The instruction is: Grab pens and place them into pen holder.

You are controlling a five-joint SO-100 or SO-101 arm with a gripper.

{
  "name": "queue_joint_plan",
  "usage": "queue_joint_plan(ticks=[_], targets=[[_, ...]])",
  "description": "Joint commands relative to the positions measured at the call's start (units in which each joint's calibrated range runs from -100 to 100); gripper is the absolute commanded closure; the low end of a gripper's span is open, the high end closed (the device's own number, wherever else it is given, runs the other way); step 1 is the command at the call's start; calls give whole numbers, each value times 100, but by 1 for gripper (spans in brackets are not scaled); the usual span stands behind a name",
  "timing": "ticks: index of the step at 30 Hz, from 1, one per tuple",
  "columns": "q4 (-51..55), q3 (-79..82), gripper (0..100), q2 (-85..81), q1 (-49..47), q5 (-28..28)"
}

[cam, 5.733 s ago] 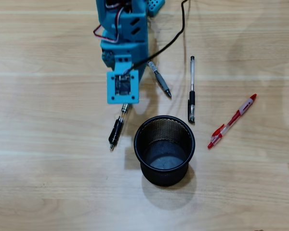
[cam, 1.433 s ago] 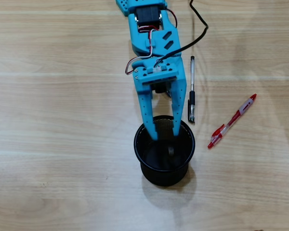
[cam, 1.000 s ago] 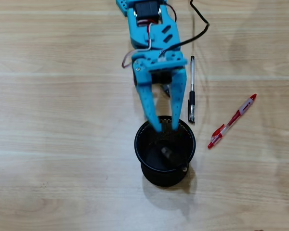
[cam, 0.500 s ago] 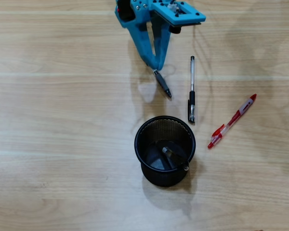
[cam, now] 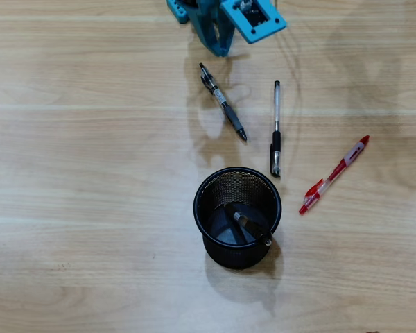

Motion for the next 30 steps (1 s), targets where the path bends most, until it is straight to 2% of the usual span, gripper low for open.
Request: queue_joint_plan(ticks=[1, 4, 12, 15, 20, 30], targets=[[0, 812, 98, -462, -94, -272], [-383, 1671, 98, -810, -149, -351], [-2661, 3708, 97, -1091, -195, -351], [-2752, 3898, 95, -1074, -213, -414], [-2816, 4006, 85, -751, -341, -696], [-2834, 3979, 84, 22, -451, -733]])
